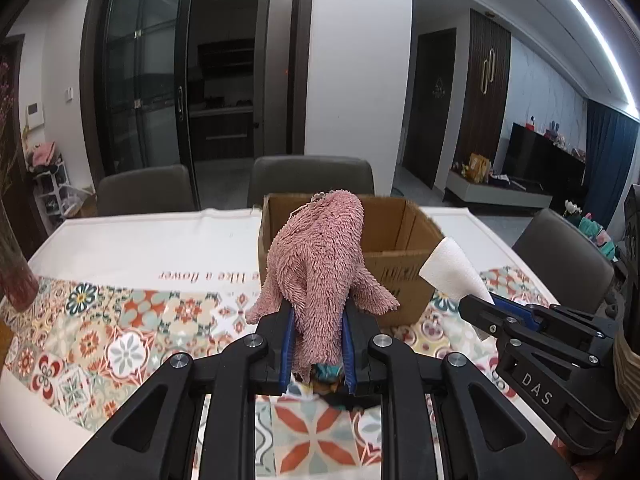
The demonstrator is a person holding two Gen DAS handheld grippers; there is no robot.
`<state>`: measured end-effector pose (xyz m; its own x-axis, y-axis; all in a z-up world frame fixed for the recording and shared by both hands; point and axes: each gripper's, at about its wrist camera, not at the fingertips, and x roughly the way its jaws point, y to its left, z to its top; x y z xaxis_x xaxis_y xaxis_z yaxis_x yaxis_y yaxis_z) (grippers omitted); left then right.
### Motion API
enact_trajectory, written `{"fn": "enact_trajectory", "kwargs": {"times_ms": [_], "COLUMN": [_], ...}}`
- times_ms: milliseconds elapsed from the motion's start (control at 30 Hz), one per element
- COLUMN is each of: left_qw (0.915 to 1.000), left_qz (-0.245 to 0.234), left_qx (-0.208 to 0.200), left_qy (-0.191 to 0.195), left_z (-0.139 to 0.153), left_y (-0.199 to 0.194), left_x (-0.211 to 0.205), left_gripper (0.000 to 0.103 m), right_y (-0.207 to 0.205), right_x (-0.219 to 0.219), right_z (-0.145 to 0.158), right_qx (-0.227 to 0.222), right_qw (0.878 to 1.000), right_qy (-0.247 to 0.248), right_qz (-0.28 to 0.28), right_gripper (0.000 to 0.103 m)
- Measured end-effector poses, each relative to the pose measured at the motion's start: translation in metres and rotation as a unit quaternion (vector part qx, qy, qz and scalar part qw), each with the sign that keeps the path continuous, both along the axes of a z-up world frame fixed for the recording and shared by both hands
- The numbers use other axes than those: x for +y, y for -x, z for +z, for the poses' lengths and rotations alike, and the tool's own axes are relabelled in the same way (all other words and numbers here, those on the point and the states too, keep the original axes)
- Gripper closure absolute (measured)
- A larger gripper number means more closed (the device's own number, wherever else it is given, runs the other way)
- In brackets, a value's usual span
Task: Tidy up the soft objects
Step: 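Lift and carry the pink towel and white cloth over the box with both tools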
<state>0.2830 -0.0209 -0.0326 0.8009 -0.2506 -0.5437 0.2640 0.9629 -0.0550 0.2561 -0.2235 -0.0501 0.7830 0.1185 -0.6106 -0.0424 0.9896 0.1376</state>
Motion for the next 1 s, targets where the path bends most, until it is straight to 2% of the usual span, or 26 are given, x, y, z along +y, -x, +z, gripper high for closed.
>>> {"fn": "enact_trajectory", "kwargs": {"times_ms": [467,1000], "left_qw": [0.9991,0.9983], "left_qz": [-0.014,-0.025], "left_qx": [-0.039,-0.053], "left_qy": [0.003,-0.006], "left_z": [0.027,0.029], "left_y": [-0.036,-0.088], "left_x": [-0.013,-0.029], "left_gripper": [0.082,0.082], "right_y": [-0.032,-0.081], "right_x": [-0.001,-0.006], "right_z": [0.028,0.037], "right_qx": [-0.044,-0.059], "right_qw": [0.999,0.998], "right_qy": [0.006,0.025], "right_qz": [0.004,0.001], "right_gripper": [0.091,0.091]}}
